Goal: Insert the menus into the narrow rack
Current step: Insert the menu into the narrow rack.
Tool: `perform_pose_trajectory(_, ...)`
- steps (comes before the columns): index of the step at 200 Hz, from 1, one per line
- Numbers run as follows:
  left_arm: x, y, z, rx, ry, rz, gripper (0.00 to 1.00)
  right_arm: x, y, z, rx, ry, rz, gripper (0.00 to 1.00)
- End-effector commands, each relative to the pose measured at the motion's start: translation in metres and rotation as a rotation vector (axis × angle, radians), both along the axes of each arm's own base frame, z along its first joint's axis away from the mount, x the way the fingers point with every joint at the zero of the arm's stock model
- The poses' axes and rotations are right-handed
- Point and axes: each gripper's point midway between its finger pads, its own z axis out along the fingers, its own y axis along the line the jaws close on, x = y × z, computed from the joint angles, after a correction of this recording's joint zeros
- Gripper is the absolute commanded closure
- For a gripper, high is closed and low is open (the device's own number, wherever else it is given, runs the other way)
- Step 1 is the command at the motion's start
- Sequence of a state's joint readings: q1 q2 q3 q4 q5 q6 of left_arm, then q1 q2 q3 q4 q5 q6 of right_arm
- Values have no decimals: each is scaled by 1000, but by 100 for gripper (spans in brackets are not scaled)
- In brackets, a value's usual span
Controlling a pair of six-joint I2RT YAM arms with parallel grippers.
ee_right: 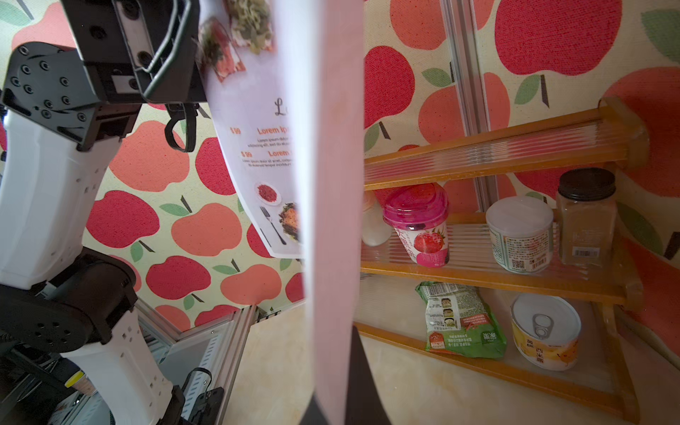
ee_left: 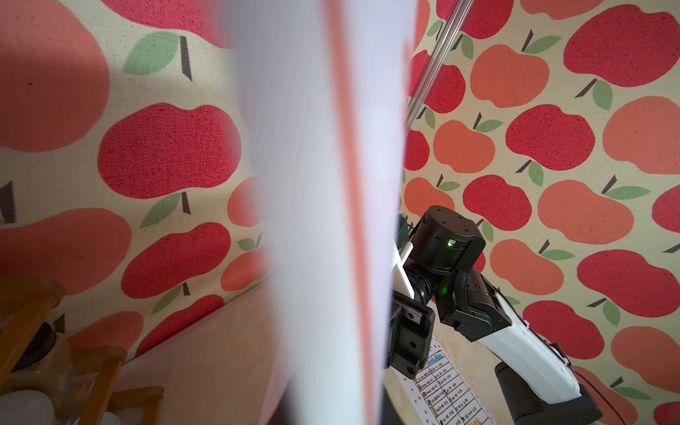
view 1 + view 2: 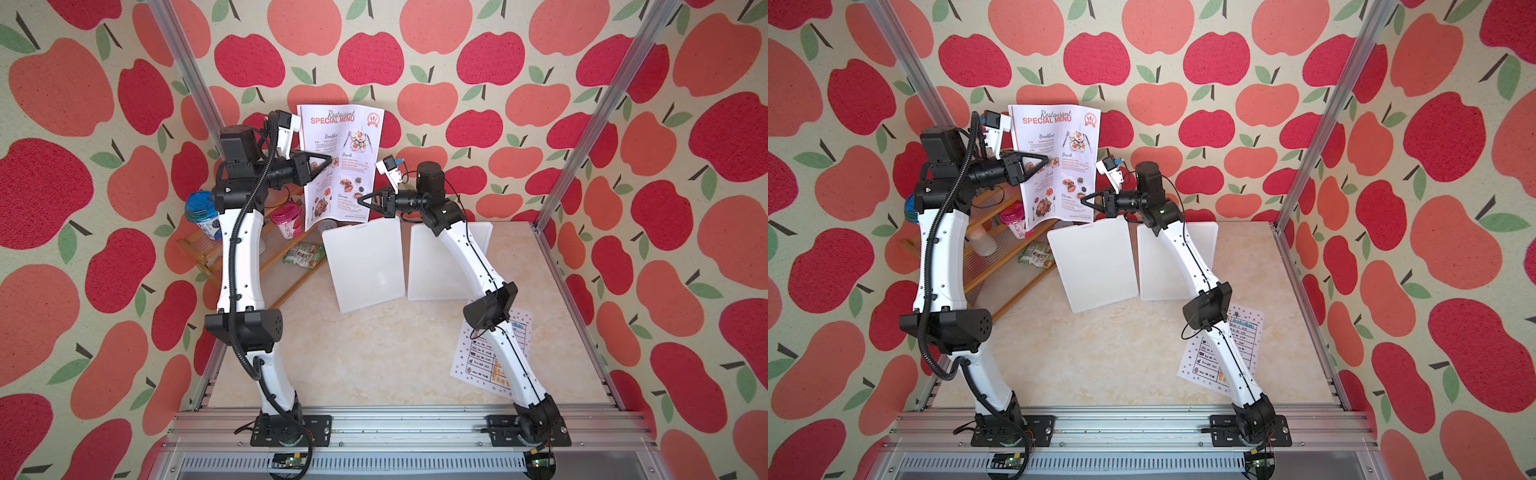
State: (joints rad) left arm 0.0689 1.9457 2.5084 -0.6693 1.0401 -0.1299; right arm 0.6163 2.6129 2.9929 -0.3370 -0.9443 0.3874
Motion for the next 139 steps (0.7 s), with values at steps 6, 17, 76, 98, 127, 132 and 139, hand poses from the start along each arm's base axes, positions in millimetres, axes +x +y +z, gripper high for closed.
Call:
perform_pose_trajectory(6,-19,5,23,27,-66,31,81,-1,1,3,10,-17,-1,100)
perform_pose_trajectory(17,-20,6,22,26,-62,34,85,1,1,2,10,-16,-8,100)
perform_pose_trajectory(76,-20,13,22,47,-68,64,94,5,7,-6,11,-14,-20,100)
perform_pose_trajectory(98,-20,18,22,46,-66,73,92,6,10,-8,7,-15,-27,100)
perform_pose_trajectory(127,-22,22,21,41,-58,74,88,10,12,-15,-4,-11,-43,100)
perform_pose_trajectory(132,-22,23,21,41,-58,73,87,9,12,-15,-5,-10,-44,100)
perform_pose_trajectory(139,-22,23,21,43,-60,76,87,9,12,-16,-6,-8,-44,100)
